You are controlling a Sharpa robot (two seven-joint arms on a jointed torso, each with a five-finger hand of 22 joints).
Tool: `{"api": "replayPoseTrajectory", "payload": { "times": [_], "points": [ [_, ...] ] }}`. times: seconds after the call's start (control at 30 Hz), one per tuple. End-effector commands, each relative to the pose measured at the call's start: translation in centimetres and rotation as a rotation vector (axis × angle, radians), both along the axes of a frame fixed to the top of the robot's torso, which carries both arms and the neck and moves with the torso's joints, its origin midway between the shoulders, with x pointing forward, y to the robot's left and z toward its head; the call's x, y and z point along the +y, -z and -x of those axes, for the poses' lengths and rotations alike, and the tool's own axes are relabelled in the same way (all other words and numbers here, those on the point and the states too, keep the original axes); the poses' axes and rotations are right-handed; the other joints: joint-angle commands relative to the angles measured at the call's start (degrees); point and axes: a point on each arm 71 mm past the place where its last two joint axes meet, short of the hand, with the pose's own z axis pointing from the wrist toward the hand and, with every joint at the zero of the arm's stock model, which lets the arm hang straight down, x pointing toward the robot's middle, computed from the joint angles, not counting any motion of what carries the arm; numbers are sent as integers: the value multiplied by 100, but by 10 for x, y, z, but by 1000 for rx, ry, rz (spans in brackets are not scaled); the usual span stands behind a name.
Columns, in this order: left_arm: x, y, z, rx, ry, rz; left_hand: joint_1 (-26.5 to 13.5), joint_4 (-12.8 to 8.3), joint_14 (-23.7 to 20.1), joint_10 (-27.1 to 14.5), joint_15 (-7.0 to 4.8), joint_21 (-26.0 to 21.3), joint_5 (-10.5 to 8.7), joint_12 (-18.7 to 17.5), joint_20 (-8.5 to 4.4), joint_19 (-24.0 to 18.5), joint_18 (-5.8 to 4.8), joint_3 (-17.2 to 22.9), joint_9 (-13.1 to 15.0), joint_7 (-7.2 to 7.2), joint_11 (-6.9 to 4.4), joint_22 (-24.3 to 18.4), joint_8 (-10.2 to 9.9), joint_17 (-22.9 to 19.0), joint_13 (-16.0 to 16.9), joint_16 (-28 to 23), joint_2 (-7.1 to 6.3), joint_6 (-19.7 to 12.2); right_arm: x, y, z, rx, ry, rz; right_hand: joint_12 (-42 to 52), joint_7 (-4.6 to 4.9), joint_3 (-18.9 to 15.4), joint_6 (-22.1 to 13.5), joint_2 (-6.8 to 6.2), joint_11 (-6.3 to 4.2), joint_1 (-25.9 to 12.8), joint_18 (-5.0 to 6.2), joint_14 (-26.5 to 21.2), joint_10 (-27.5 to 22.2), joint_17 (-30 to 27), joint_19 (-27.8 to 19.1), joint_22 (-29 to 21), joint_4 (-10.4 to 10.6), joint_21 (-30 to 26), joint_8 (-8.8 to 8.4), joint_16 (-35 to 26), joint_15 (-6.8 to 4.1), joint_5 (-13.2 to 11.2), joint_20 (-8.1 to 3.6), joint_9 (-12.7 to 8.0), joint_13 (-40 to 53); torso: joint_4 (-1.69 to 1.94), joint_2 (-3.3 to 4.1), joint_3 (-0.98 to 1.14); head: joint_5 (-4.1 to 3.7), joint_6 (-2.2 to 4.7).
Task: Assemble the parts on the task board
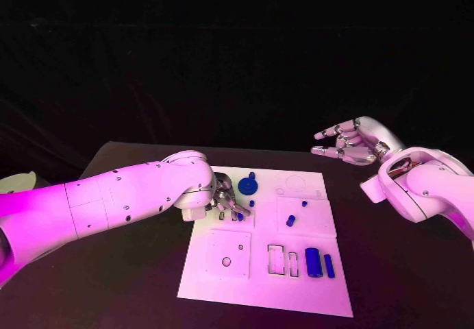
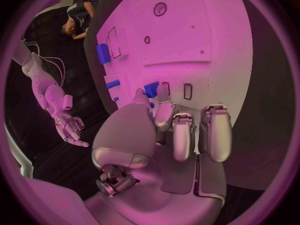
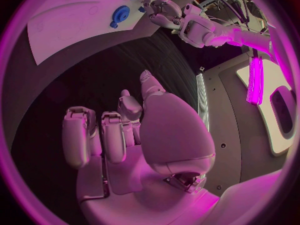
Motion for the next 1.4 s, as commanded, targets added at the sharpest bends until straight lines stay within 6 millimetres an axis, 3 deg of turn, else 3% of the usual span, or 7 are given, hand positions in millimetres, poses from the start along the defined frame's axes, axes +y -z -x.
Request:
{"api": "replayPoseTrajectory", "payload": {
  "times": [0.03,0.27,0.5,0.57,0.7,0.87,1.4],
  "points": [
    [2,2,1,22,-17,-45,166,-4,582,-6,-41,18,29,-4,-25,346,-108,125,14,-11,-18,777,-51,1510,-9,18,26,-54,2,1,0,6,-17,9,-21,-11,-37,46,67,-22,6,76,496,3,1132,-37,-2,6,-25,22,-26,-43,26,4,9,-4,5,-1,-2,-6,-4],
    [1,2,1,26,-22,-32,885,-169,582,-94,-59,0,344,-100,-52,334,-102,1041,-57,4,-18,759,-332,1510,-68,18,36,-221,3,2,0,11,-21,10,-21,-11,-37,46,67,-22,6,76,496,3,1132,-37,-2,6,-25,22,-26,-43,26,4,9,-4,9,-1,-1,-7,-8],
    [1,2,2,29,-23,-27,1001,-74,582,-125,22,-15,949,-197,-7,327,-98,2856,-52,94,37,755,-562,1510,-126,18,-811,-216,3,4,0,17,-25,10,-5,-12,-41,47,73,-23,13,76,496,11,1131,-37,-3,5,-27,22,-27,-45,33,2,8,5,16,2,2,-9,-13],
    [2,2,2,29,-27,-21,705,-110,582,-98,44,-13,1294,-218,3,329,-94,3747,64,147,95,767,-529,1510,-142,18,-1263,-172,4,4,1,16,-29,9,4,-12,-42,47,75,-24,15,76,497,15,1132,-37,-4,4,-27,22,-27,-45,36,1,8,11,17,0,2,-8,-11],
    [2,0,3,14,-42,-1,408,-340,582,-50,30,-2,1451,-200,37,338,-104,4353,212,122,64,793,-456,1510,-122,18,-1501,-144,6,5,2,16,-36,8,4,-12,-42,48,78,-24,18,77,497,16,1132,-37,-7,4,-29,21,-27,-46,41,1,8,10,19,0,5,1,-9],
    [3,-4,4,-16,-61,34,111,-595,582,6,13,23,1737,-159,26,354,-113,4735,369,105,51,839,-356,1510,-74,18,-1653,-112,6,6,2,16,-38,8,6,-12,-42,48,86,-25,25,76,496,18,1129,-36,-4,2,-29,21,-30,-47,54,-1,7,10,26,0,8,0,3],
    [6,-12,8,-127,-59,24,-61,-864,582,67,-1,47,1773,-114,12,369,-122,4947,457,87,31,881,-321,1510,-20,18,-1745,-63,6,10,2,20,-37,7,0,-13,-49,51,101,-25,24,76,497,17,1129,-35,-7,8,-31,21,-31,-49,80,-3,7,2,36,5,0,7,-3]
  ]
}}
